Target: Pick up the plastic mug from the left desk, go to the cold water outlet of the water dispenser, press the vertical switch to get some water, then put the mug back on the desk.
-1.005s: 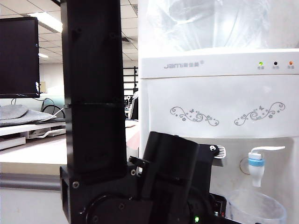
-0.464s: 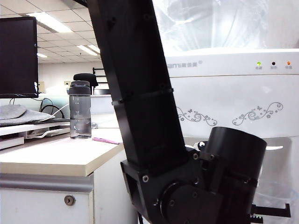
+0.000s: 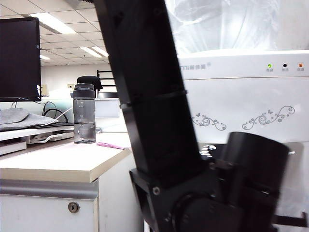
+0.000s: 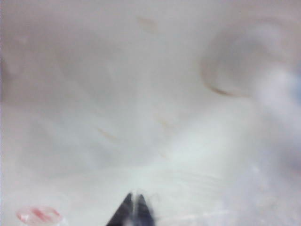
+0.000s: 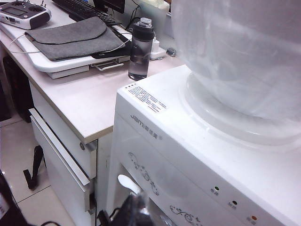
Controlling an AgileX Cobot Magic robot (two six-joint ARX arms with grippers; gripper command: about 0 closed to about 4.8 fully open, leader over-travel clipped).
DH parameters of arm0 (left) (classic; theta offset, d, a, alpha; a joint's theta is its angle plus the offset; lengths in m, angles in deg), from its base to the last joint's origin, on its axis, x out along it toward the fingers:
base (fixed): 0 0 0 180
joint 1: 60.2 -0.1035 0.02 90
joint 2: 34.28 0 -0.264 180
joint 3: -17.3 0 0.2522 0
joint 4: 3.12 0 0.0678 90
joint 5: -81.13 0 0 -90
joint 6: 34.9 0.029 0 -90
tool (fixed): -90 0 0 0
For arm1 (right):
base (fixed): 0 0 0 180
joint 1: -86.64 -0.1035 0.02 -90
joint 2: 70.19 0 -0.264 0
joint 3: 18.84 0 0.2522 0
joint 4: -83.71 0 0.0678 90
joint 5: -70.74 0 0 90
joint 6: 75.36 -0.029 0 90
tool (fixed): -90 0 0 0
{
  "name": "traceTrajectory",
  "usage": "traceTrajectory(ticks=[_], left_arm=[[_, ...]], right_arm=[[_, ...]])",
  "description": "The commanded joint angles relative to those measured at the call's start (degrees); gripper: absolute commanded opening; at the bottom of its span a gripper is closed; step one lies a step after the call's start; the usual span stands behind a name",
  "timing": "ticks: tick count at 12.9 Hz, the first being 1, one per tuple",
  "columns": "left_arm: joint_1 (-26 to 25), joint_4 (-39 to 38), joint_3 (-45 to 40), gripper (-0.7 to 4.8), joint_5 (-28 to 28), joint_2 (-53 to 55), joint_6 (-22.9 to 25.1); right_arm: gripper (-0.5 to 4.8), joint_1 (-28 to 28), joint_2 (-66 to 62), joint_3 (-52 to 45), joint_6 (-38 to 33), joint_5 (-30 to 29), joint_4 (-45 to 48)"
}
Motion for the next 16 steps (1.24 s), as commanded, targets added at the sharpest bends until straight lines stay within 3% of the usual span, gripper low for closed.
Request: traceTrajectory(ticks=[1,6,12,16], left_arm=[[0.7,1.4,0.0,-0.04,-0.3,-0.3,-0.4],[0.9,-0.5,0.0,-0.04,-4.8,-0.3,-0.5],[0.9,-0.5,0.0,-0.04,-5.6,-0.3,-1.4],[0.9,-0.5,0.0,-0.04,-5.7,-0.3,-1.6]], right_arm=[[-0.01,0.0,0.1,0.1,0.0,0.2,1.1],[-0.01,0.0,0.1,-0.1,-1.1,2.4,-0.7],[-0.01,0.1,0.1,-5.5,-4.0,5.0,-1.5],[-0.01,3.5,0.4,-9.4,-7.9,4.6,-1.3]])
